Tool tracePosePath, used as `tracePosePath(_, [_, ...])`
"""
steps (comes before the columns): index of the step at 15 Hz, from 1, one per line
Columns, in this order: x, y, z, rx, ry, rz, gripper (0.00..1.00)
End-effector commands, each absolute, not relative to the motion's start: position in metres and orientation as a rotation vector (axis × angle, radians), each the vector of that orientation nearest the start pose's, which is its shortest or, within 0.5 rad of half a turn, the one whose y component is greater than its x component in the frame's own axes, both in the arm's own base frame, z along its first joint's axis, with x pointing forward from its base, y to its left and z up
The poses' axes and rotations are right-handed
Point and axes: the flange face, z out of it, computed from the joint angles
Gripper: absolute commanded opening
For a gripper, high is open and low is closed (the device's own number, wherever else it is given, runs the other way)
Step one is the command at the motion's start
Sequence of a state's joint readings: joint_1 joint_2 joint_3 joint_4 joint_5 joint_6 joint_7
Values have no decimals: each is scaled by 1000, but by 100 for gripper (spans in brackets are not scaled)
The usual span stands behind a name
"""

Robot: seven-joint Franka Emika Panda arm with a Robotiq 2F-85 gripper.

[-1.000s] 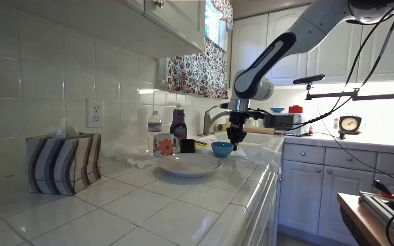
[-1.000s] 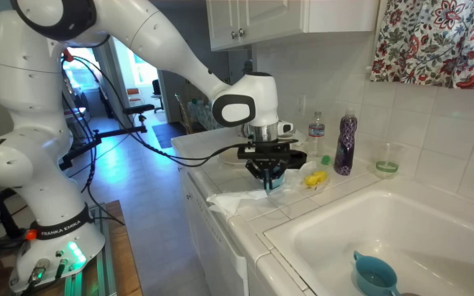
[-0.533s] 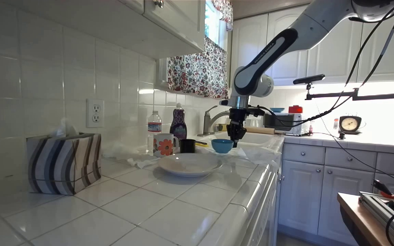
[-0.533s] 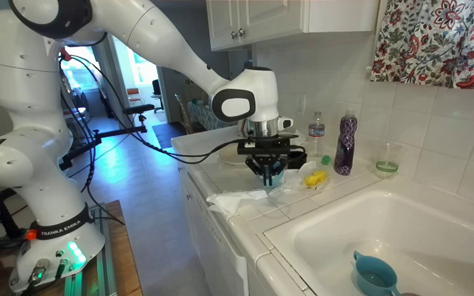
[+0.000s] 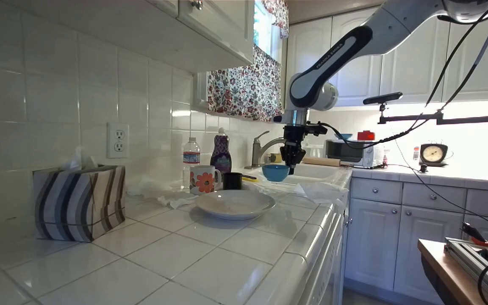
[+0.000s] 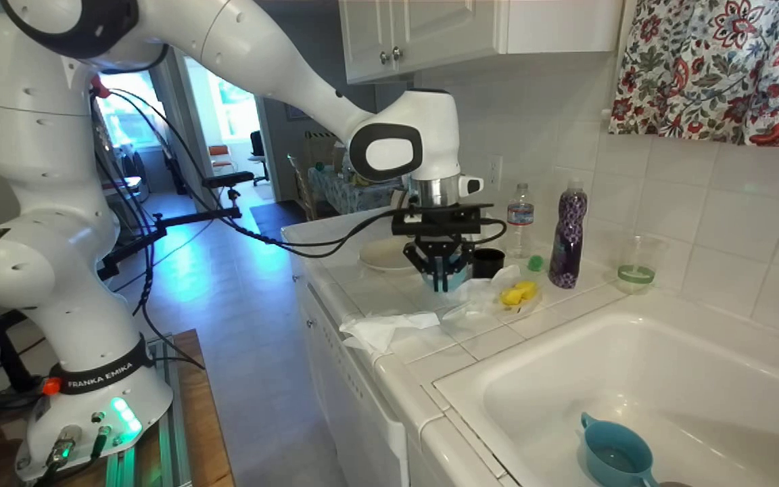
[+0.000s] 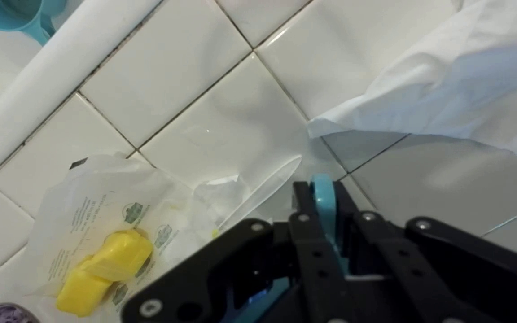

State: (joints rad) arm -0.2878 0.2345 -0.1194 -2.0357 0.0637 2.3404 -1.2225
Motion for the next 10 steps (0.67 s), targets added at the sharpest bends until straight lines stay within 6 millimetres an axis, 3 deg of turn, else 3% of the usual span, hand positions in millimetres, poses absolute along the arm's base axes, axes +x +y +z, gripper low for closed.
tracePosePath(1, [551,-231,363,-2922,-1222,-68,3])
tracePosePath(9, [558,-231,381,-2899,-1232,-33,3])
tracePosePath(10, [557,-230,371,-2900,-1210,-58,14])
